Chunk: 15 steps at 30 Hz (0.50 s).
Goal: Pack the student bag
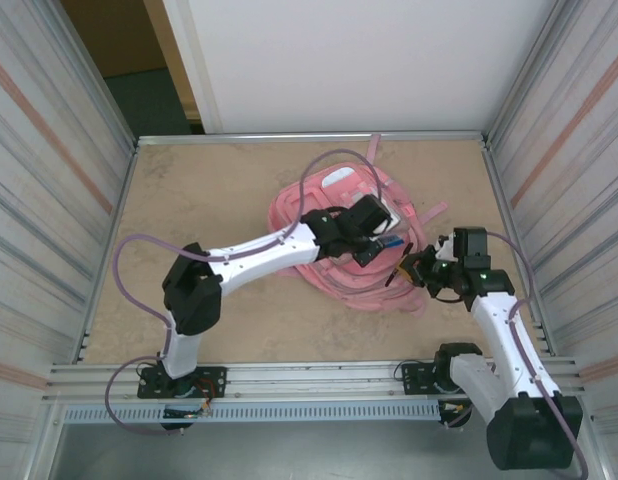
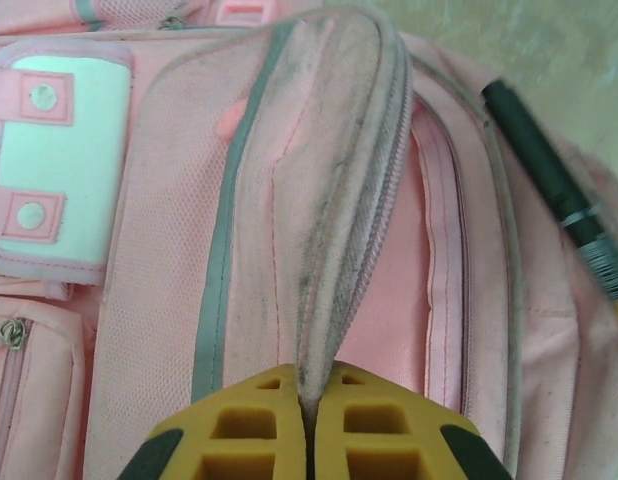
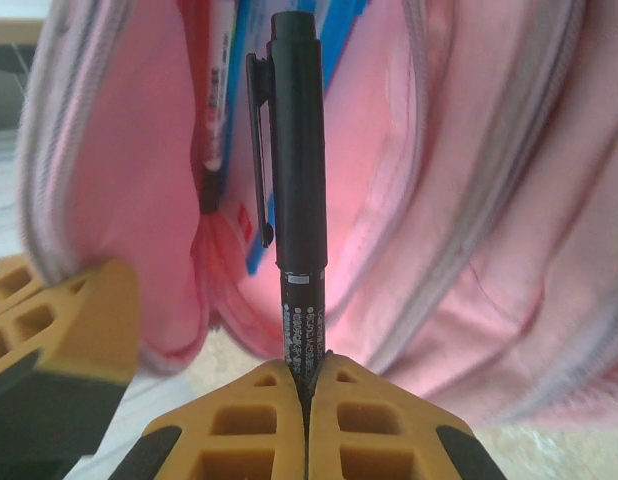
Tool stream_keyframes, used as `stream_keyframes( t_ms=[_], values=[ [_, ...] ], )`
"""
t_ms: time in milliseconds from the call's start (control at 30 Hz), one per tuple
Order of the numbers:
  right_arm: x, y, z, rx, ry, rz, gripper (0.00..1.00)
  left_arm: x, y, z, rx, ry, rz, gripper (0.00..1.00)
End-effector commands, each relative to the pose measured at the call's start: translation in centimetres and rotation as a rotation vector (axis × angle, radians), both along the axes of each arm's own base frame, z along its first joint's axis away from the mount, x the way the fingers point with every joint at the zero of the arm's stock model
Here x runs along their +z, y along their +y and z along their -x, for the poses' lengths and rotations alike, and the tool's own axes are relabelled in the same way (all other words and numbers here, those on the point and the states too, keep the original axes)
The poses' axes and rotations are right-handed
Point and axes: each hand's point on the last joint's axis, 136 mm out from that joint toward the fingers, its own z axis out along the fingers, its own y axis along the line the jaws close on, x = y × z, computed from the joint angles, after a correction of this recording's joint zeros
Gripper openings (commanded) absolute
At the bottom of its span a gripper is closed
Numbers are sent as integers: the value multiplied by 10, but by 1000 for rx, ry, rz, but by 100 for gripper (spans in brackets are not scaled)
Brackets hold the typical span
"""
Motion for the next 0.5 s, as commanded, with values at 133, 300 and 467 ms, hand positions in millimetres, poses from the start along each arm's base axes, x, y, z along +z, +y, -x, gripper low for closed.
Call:
stream_keyframes(
  t_ms=[133,300,467],
  values=[
    [3,-1,-57,-214,-35,-16,0,84,-10,9,-54,286,440,0],
    [2,25,-80,-163,-38,75,2,90,-8,3,-47,292,488,0],
    [-5,51,-94,-139,-1,-20,30,89,-7,-1,-42,288,491,0]
  ],
)
